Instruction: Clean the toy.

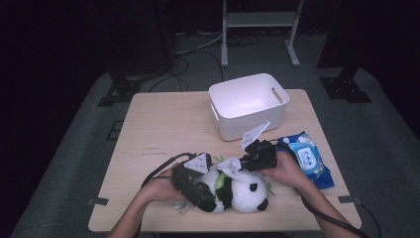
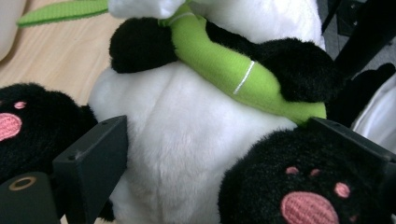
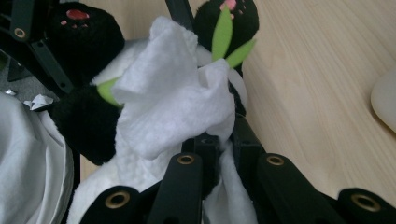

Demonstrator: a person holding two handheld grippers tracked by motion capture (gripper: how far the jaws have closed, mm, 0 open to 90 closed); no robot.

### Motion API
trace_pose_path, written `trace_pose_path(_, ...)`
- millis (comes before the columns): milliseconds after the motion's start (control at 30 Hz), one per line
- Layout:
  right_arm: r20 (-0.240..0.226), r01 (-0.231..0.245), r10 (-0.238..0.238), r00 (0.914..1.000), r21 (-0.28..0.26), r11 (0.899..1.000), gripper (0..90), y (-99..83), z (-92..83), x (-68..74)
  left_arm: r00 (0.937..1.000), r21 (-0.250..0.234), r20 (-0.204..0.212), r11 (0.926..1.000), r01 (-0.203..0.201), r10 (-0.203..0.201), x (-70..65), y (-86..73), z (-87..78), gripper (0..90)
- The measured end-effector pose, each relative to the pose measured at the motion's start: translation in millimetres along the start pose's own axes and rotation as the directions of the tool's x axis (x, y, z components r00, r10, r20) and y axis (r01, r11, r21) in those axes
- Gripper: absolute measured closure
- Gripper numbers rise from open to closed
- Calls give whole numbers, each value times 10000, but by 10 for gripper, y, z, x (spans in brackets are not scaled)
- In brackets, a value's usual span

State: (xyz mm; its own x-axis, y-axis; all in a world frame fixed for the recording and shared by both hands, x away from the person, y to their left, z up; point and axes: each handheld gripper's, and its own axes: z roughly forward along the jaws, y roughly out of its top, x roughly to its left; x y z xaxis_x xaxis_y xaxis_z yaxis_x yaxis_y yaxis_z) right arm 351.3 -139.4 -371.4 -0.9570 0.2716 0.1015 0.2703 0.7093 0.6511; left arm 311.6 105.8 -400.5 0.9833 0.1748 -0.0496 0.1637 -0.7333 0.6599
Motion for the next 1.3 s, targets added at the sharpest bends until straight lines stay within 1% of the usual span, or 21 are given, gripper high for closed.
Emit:
trace_pose_path(67, -388, -113, 104, 9992, -220, 9997, 833, 20, 1, 6, 9999, -109, -77, 9999, 79, -80, 19, 8, 8, 71)
trace_pose_path(133, -358, 54, -55, 9993, -46, 10000, 832, 61, 37, 65, 9999, -79, -137, 10000, 47, -48, 28, 19, 20, 72)
trace_pose_path(167, -325, 138, -138, 9994, 13, 9999, 831, 73, 51, 81, 9997, -69, -239, 10000, 21, -23, 27, 27, 26, 71)
trace_pose_path(233, -501, 217, -215, 9985, 34, 9998, 832, 100, 71, 97, 9994, -92, -353, 9999, 42, -45, 30, 36, 26, 73)
trace_pose_path(267, -506, 234, -232, 9984, 31, 9997, 832, 108, 77, 103, 9993, -77, -362, 10000, 62, -65, 31, 41, 28, 75)
trace_pose_path(367, -666, 303, -291, 9974, 176, 9994, 831, 116, 90, 128, 9997, -43, -165, 9998, 191, -191, 46, 53, 14, 74)
trace_pose_path(400, -733, 279, -259, 9970, 263, 9993, 830, 110, 97, 137, 9995, -115, -38, 9994, 314, -314, 53, 54, 3, 74)
trace_pose_path(433, -978, 212, -167, 9951, 455, 9987, 831, 97, 111, 141, 9987, -216, 114, 9985, 500, -498, 57, 50, -8, 74)
trace_pose_path(467, -1057, 329, -261, 9941, 628, 9975, 833, 78, 132, 150, 9978, -264, 238, 9977, 624, -618, 69, 46, -19, 73)
trace_pose_path(500, -998, 434, -363, 9943, 691, 9967, 833, 60, 150, 158, 9965, -370, 349, 9964, 766, -753, 81, 43, -27, 73)
trace_pose_path(533, -1015, 354, -287, 9944, 651, 9973, 833, 48, 154, 162, 9961, -386, 404, 9960, 801, -785, 86, 43, -27, 73)
trace_pose_path(600, -1046, 367, -304, 9941, 583, 9976, 833, 48, 151, 160, 9960, -287, 431, 9965, 791, -779, 87, 51, -33, 64)
trace_pose_path(700, -1046, 354, -313, 9940, 383, 9986, 833, 69, 145, 168, 9961, -292, 446, 9966, 772, -759, 87, 47, -47, 63)
trace_pose_path(800, -966, 510, -479, 9942, 298, 9983, 833, 134, 141, 220, 9964, -327, 474, 9969, 713, -697, 74, 37, -65, 63)
trace_pose_path(933, -941, 952, -926, 9912, 239, 9952, 833, 251, 173, 287, 9967, -319, 418, 9969, 714, -700, 57, 10, -101, 63)
trace_pose_path(967, -911, 997, -972, 9911, 239, 9947, 832, 266, 174, 298, 9964, -416, 409, 9962, 759, -742, 53, -5, -127, 64)
trace_pose_path(1000, -992, 1036, -1012, 9899, 191, 9944, 832, 287, 177, 310, 9964, -468, 442, 9961, 749, -729, 51, -19, -153, 64)
trace_pose_path(1100, -971, 1249, -1225, 9877, 191, 9920, 831, 325, 182, 337, 9971, -532, 297, 9960, 721, -706, 42, -55, -216, 64)
trace_pose_path(1133, -984, 1228, -1206, 9878, 163, 9923, 831, 337, 176, 342, 9970, -533, 251, 9958, 750, -738, 35, -72, -235, 64)
trace_pose_path(1233, -1010, 1394, -1384, 9852, 31, 9902, 828, 386, 157, 353, 9969, -590, 211, 9953, 770, -759, 30, -90, -271, 64)
trace_pose_path(1300, -1051, 1567, -1550, 9823, 81, 9876, 823, 434, 198, 385, 9969, -623, 182, 9950, 781, -771, 28, -89, -286, 64)
